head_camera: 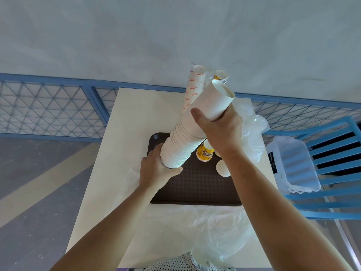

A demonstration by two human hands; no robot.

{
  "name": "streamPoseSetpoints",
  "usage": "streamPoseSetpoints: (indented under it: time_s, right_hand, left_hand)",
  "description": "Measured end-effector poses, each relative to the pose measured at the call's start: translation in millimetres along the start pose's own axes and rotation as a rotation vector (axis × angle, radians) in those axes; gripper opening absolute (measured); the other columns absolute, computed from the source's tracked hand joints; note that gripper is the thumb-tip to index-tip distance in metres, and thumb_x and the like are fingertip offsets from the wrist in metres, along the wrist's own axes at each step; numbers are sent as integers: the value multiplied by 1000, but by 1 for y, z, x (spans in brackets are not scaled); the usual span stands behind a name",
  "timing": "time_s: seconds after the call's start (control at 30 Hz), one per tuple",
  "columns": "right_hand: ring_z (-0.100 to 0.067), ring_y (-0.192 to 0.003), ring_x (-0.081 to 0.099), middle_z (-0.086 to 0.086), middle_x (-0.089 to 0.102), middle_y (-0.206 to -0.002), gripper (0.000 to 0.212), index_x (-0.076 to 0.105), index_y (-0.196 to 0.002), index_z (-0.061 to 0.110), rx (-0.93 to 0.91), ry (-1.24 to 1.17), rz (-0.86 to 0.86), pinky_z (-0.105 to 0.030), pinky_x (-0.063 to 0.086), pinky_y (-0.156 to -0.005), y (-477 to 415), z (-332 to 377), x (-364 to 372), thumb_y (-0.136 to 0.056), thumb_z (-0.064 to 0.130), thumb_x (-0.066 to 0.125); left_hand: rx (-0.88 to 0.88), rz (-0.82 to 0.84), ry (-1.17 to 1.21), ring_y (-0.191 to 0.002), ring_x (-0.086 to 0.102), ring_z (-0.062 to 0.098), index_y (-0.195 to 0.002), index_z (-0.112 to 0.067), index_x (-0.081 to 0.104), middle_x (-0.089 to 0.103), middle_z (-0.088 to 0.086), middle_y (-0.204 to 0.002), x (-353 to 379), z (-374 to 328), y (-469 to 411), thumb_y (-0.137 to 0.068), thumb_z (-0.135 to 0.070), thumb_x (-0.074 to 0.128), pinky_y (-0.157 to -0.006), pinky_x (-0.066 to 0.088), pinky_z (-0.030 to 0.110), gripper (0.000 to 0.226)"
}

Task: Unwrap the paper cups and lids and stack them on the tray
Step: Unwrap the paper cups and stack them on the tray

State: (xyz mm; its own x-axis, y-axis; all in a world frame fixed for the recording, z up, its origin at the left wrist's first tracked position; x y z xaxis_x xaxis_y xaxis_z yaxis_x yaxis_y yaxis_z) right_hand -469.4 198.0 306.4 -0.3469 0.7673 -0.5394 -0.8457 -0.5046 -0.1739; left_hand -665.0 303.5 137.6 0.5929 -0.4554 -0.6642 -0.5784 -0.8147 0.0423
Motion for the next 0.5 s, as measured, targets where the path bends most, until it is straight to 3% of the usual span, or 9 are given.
streamPoseSetpoints:
  time_s: [0.17, 0.3, 0.43, 0.5]
  right_hand:
    - [-8, -92, 64, 17, 66, -95, 67, 62, -118, 21, 12, -27, -42, -18, 48, -70, -1, 1, -2, -70, 64, 83]
    - [7, -84, 62, 18, 66, -88, 57, 63, -110, 22, 42, -55, -56, -6, 41, -62, -3, 3, -5, -73, 58, 86]
    - [5, -84, 65, 12, 69, -87, 49, 64, -101, 24, 74, -109, -83, -20, 51, -67, -4, 4, -11, -73, 57, 86]
    - [7, -81, 64, 13, 68, -85, 40, 60, -92, 31, 82, -135, -94, -19, 52, -67, -4, 7, -15, -74, 54, 87]
  left_hand:
    - [-1, -5, 7, -99, 65, 16, -137, -38, 49, 69, -13, -114, -1, 2, -1, -53, -60, 81, -91, 52, 41, 93]
    - [14, -13, 4, -94, 64, 13, -133, -38, 52, 70, -15, -108, -3, 4, -1, -54, -57, 80, -88, 55, 44, 87]
    - [25, -8, 26, -100, 65, 14, -136, -38, 51, 69, -16, -114, -6, 3, -2, -56, -54, 83, -90, 54, 46, 88]
    - [34, -10, 37, -101, 65, 14, -137, -37, 51, 69, -16, -117, -8, 2, -2, -56, -52, 85, -91, 54, 46, 89]
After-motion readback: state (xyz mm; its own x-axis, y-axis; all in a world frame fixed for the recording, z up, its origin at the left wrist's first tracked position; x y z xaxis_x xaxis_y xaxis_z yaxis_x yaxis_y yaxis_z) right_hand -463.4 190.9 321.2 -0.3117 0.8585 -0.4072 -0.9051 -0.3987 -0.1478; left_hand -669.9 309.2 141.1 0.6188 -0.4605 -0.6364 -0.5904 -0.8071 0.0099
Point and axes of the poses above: each hand's wrist, its own y-axis away from the middle knuckle, its own x-axis out of the palm, z = x × y, the point moved 8 cm from there along -y, towards the middle knuckle
